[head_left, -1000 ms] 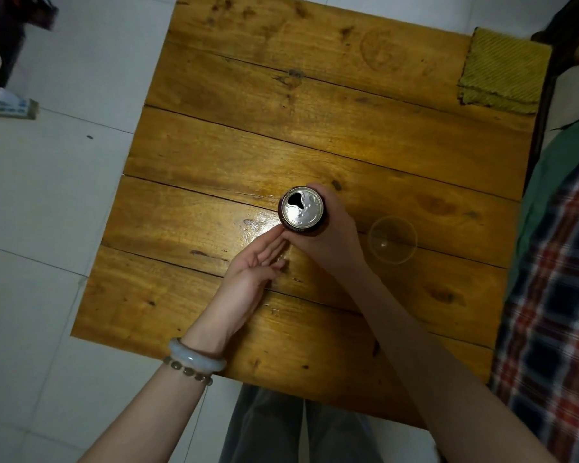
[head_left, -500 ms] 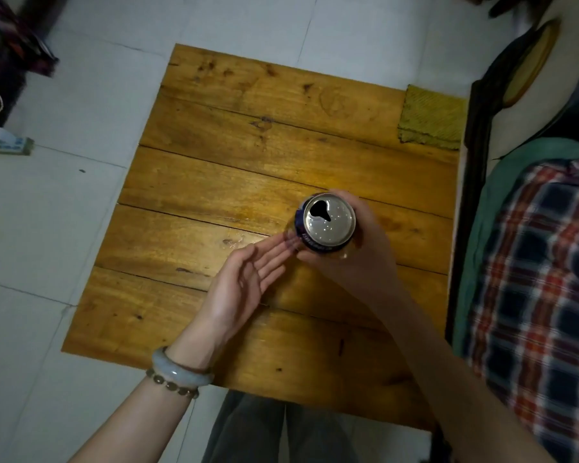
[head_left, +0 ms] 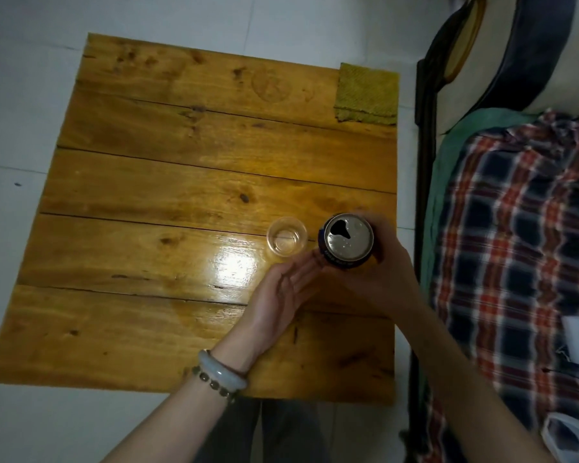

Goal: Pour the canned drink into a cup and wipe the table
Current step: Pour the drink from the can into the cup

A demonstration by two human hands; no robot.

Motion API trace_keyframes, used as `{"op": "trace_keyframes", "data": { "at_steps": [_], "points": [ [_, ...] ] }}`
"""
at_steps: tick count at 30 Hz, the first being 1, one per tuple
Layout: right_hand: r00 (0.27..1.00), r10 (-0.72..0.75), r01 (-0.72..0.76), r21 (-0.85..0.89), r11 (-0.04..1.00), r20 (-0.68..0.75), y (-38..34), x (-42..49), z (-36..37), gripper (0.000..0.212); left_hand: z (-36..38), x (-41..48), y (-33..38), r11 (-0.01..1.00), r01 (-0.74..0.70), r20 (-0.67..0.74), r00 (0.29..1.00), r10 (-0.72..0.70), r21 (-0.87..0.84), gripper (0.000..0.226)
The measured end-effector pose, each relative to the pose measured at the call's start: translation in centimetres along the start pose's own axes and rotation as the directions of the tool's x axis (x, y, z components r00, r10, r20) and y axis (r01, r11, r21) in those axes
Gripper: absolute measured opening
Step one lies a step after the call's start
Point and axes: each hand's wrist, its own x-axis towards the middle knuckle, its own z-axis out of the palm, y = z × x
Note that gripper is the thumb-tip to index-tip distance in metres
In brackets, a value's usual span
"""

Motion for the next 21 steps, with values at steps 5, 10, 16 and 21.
{"op": "trace_keyframes", "data": {
  "at_steps": [5,10,16,21],
  "points": [
    [0.996,0.087,-0.088,0.021,0.996,0.014,3.1,-0.4,0.6,0.072,-0.9,1.6,-2.5,0.999,0.054,-0.040,0.998,-0.054,-0.004,0.040],
    [0.989,0.138,-0.138,0.004,0.990,0.056,5.1,-0.3,1.2,0.071,-2.8,2.3,-3.6,0.961,0.041,-0.081,0.997,-0.019,0.274,0.033],
    [0.980,0.163,-0.157,-0.056,0.986,0.113,6.7,0.5,1.4,0.074,-6.9,1.1,-1.7,0.794,-0.103,-0.161,0.956,0.245,0.600,0.031],
    [0.974,0.160,-0.140,-0.130,0.982,0.160,6.9,1.5,1.5,0.071,-8.1,3.1,0.7,0.673,-0.140,-0.214,0.885,0.415,0.726,0.068]
  ]
}}
